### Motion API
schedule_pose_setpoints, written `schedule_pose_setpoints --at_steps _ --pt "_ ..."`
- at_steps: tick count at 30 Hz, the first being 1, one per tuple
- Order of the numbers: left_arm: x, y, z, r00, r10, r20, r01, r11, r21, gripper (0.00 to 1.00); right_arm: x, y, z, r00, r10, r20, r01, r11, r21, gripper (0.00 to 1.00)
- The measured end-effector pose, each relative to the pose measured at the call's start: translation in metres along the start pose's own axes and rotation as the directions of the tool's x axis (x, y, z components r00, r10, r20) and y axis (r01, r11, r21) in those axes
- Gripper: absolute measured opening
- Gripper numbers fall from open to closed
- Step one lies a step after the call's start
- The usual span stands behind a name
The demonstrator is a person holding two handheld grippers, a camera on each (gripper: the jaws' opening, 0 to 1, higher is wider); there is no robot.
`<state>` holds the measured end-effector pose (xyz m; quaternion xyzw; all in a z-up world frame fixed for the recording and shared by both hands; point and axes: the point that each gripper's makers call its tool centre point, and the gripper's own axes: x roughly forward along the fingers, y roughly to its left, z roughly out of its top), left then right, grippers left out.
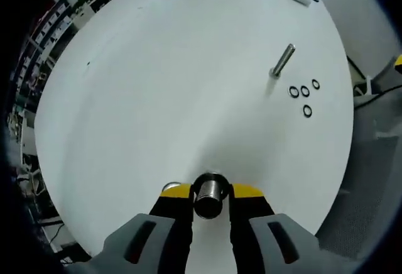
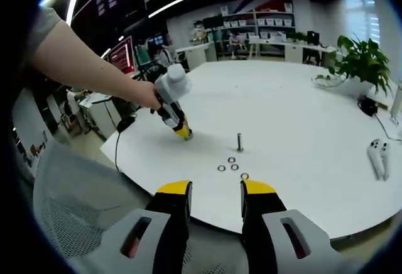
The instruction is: Place the washer onto the threaded stud by aligning its center hole with the stud, sliding it down to the base, and recovering from edge contact or off-axis alignment until the washer reaches the visible bottom stop.
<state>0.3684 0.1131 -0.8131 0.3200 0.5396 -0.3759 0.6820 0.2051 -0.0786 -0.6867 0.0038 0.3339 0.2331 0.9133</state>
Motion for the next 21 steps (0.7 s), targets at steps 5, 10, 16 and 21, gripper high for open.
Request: schedule_pose_setpoints --at_steps 5,10,16,21 --pt "0.005 0.001 -0.001 1.0 0.004 0.004 -0.004 1.0 0.011 0.19 0.001 0.003 -0.003 1.0 0.012 -0.015 -0.012 1.0 -0.006 0.33" --pt "0.005 0.001 -0.001 1.0 -0.005 0.016 0.006 1.0 -0.013 0.2 0.002 0.005 -0.003 1.0 0.023 -0.021 -0.023 1.0 -0.014 0.33" --pt "-0.003 0.004 0.004 0.997 0.035 0.065 -0.032 0.998 -0.058 0.26 0.002 0.009 -0.004 0.999 0.04 -0.029 -0.041 0.999 -0.03 0.32" --pt "-0.026 0.008 0.006 0.99 0.078 0.121 -0.065 0.992 -0.105 0.29 0.002 0.01 -0.005 0.998 0.045 -0.035 -0.046 0.998 -0.034 0.32"
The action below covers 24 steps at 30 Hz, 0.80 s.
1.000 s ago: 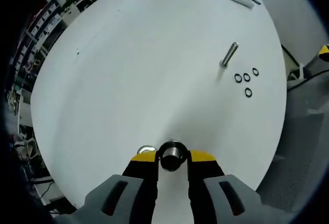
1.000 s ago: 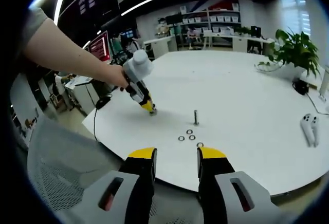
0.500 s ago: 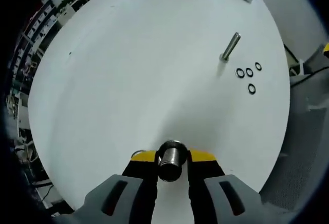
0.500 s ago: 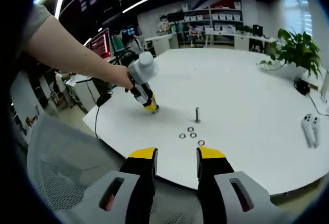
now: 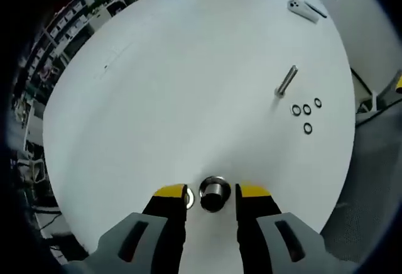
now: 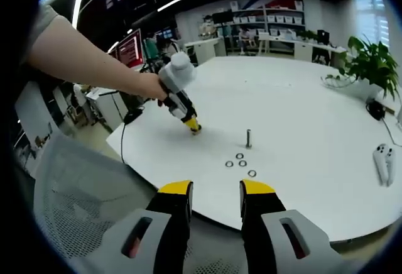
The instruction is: Place the washer onto the threaded stud by aligning its center hole with the stud, sliding it down to the base, and recovering from edge contact or off-axis alignment until the washer reaches the visible bottom stop.
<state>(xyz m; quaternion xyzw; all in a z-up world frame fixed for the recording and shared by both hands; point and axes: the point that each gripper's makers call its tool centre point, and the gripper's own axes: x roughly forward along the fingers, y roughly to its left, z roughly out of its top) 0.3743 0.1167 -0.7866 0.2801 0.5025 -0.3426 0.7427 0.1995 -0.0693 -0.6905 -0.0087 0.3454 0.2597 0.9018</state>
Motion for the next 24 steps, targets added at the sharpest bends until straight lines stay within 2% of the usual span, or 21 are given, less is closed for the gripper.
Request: schedule_pose_setpoints --at_steps 3,6,12,15,20,23,24 --pt "-0.009 0.003 -0.002 0.999 0.034 0.023 -0.033 0.998 -0.048 0.29 0.002 0.003 -0.004 1.0 0.016 -0.022 -0.016 1.0 -0.006 0.32" --pt "-0.021 0.004 -0.005 0.995 0.055 0.088 -0.041 0.987 -0.155 0.29 0.001 0.005 -0.002 1.0 0.023 -0.01 -0.023 1.0 -0.011 0.32" --pt "-0.051 0.003 -0.025 0.986 0.118 0.118 -0.097 0.98 -0.174 0.29 0.002 0.009 -0.001 0.999 0.049 -0.005 -0.049 0.999 -0.019 0.32" --pt "-0.068 0.001 -0.032 0.974 0.161 0.162 -0.121 0.965 -0.235 0.29 0.001 0.011 -0.001 0.998 0.057 -0.007 -0.057 0.998 -0.02 0.32" --pt "-0.082 -0.01 -0.041 0.962 0.189 0.195 -0.133 0.954 -0.268 0.29 0.001 0.013 0.0 0.998 0.069 0.001 -0.069 0.997 -0.031 0.32" --pt "-0.089 -0.017 -0.046 0.944 0.231 0.235 -0.149 0.935 -0.322 0.3 0.001 0.014 0.001 0.997 0.075 0.01 -0.074 0.997 -0.032 0.32" --pt "-0.089 -0.019 -0.047 0.942 0.235 0.238 -0.149 0.932 -0.331 0.3 0.001 0.015 0.001 0.997 0.078 0.009 -0.078 0.996 -0.034 0.32"
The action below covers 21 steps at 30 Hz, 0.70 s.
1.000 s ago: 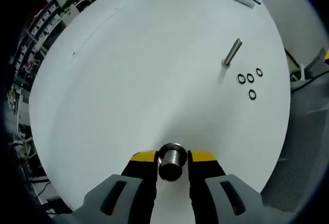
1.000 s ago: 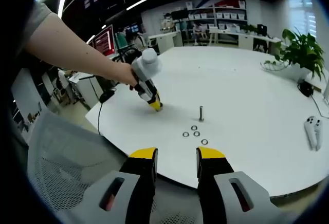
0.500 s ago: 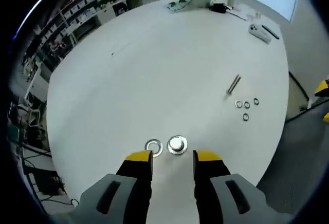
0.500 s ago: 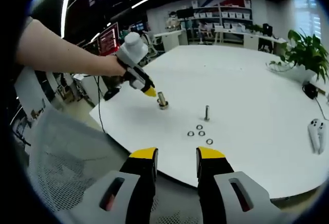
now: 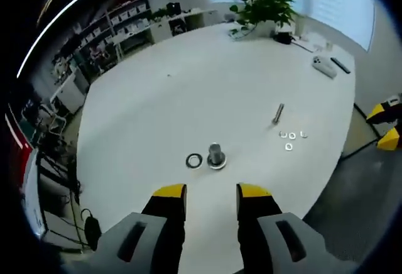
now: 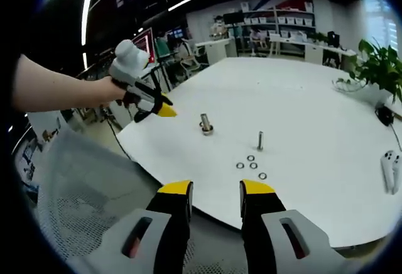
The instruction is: Place the washer onto the threaded stud by aligning its center hole with the stud, sliding it down to the base, and recovering from edge contact or off-axis alignment until the washer reaches the visible bottom stop.
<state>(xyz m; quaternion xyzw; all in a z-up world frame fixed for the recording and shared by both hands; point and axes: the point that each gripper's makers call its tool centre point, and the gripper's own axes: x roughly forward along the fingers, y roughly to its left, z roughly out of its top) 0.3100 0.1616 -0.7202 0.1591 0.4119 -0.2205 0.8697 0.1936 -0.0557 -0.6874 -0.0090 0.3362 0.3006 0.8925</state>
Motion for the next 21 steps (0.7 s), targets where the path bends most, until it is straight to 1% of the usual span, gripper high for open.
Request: schedule_pose_setpoints --at_steps 2,3,5,6,9,10,12,14,15,16,17,19,21 --pt "-0.005 -0.007 -0.001 1.0 0.0 0.016 0.001 1.0 -0.021 0.3 0.0 0.0 0.001 1.0 0.0 0.004 0.0 1.0 -0.002 0.32" --pt "-0.007 -0.012 -0.002 1.0 -0.007 0.025 0.007 1.0 -0.02 0.3 0.0 0.0 0.001 1.0 -0.001 0.01 0.001 1.0 -0.001 0.32" --pt "-0.011 -0.018 -0.002 0.999 -0.01 0.039 0.01 1.0 0.003 0.3 0.0 -0.001 0.001 1.0 -0.002 0.002 0.002 1.0 -0.001 0.32" --pt "-0.013 -0.02 -0.001 0.999 -0.008 0.05 0.006 0.999 0.033 0.3 0.0 -0.001 0.0 1.0 -0.001 -0.005 0.001 1.0 -0.002 0.32" --pt "-0.018 -0.023 -0.004 0.999 -0.006 0.045 0.002 0.997 0.082 0.3 0.0 -0.003 0.0 1.0 -0.012 -0.005 0.012 1.0 0.005 0.32" --pt "-0.02 -0.022 -0.005 0.999 -0.011 0.053 0.006 0.995 0.096 0.3 -0.001 -0.004 0.0 1.0 -0.019 -0.004 0.019 1.0 0.01 0.32" --pt "-0.023 -0.02 -0.004 0.998 -0.017 0.068 0.01 0.995 0.098 0.3 -0.001 -0.006 0.0 1.0 -0.027 -0.004 0.027 1.0 0.011 0.33" --pt "-0.027 -0.016 -0.001 0.994 -0.024 0.11 0.017 0.998 0.061 0.3 -0.001 -0.007 -0.002 0.999 -0.035 -0.011 0.035 0.999 0.015 0.33" --pt "-0.03 -0.013 0.0 0.99 -0.026 0.138 0.023 0.999 0.026 0.3 -0.001 -0.008 -0.002 0.999 -0.038 -0.016 0.038 0.999 0.015 0.33" --pt "-0.031 -0.012 0.0 0.989 -0.026 0.147 0.024 1.0 0.014 0.3 -0.001 -0.008 -0.003 0.999 -0.038 -0.02 0.038 0.999 0.017 0.33" --pt "-0.034 -0.008 0.0 0.986 -0.025 0.165 0.031 0.999 -0.031 0.3 -0.001 -0.007 -0.004 0.999 -0.036 -0.024 0.037 0.999 0.017 0.33" --pt "-0.039 -0.007 -0.003 0.982 -0.034 0.185 0.05 0.995 -0.085 0.3 0.0 -0.008 -0.006 0.999 -0.039 -0.036 0.039 0.999 0.011 0.33" --pt "-0.045 -0.003 -0.006 0.978 -0.03 0.205 0.052 0.994 -0.101 0.31 0.001 -0.006 -0.009 0.998 -0.037 -0.058 0.036 0.999 -0.012 0.33"
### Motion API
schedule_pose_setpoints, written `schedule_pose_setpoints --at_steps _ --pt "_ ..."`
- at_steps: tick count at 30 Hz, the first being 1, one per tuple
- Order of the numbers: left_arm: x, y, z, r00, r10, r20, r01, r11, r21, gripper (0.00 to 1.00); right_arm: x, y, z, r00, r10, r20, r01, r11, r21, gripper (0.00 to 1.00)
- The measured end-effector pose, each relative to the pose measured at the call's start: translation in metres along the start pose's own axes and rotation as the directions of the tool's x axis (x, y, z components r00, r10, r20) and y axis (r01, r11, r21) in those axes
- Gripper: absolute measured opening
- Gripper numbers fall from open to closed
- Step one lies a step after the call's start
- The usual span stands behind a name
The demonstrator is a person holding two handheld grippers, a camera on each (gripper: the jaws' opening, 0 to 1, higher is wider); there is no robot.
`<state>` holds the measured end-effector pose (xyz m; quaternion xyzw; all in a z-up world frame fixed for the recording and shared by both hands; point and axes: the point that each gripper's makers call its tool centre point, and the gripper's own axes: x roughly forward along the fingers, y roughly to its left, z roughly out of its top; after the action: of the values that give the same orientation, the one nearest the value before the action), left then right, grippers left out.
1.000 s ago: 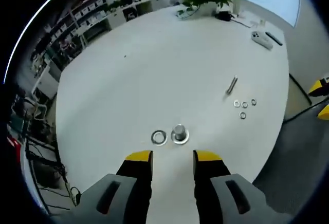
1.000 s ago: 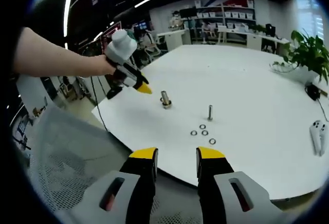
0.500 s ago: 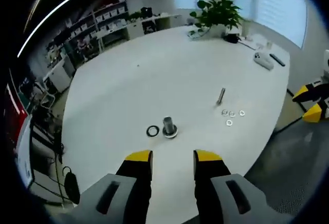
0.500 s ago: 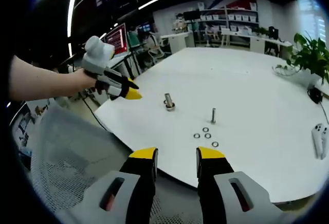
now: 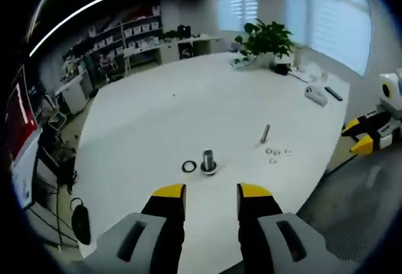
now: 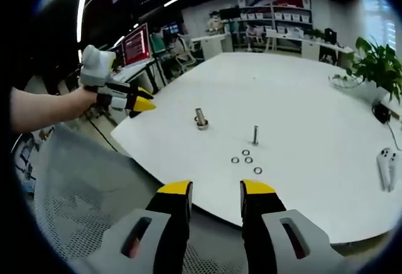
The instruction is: Place the washer onto the threaded stud by aligning its center hole with the stud, sliding it down to the base, and recovering from edge contact or off-axis alignment until the washer reaches the visible bottom stop.
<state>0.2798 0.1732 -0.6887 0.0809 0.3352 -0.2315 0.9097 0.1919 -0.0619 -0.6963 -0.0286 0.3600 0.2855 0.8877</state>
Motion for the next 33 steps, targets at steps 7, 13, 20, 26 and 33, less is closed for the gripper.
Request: schedule_pose_setpoints --at_steps 7,13,20,26,33 --pt "-0.024 0.0 -0.003 0.998 -0.025 0.051 0.026 1.0 -0.011 0.32 -0.001 -0.001 0.002 1.0 -0.004 0.01 0.004 1.0 -0.001 0.33" --pt "-0.043 0.005 -0.005 0.995 -0.04 0.095 0.048 0.995 -0.082 0.33 -0.001 -0.004 0.0 1.0 -0.017 -0.001 0.017 1.0 0.006 0.33" --pt "-0.065 0.003 0.001 0.989 -0.066 0.129 0.077 0.994 -0.082 0.34 -0.001 -0.007 -0.003 0.999 -0.035 -0.016 0.035 0.999 0.014 0.33" --pt "-0.077 0.004 -0.009 0.988 -0.071 0.141 0.083 0.993 -0.087 0.34 -0.002 -0.009 -0.003 0.999 -0.045 -0.01 0.045 0.999 0.015 0.33" --pt "-0.077 0.006 -0.016 0.986 -0.068 0.15 0.084 0.991 -0.105 0.34 -0.001 -0.009 -0.004 0.999 -0.043 -0.02 0.043 0.999 0.006 0.33"
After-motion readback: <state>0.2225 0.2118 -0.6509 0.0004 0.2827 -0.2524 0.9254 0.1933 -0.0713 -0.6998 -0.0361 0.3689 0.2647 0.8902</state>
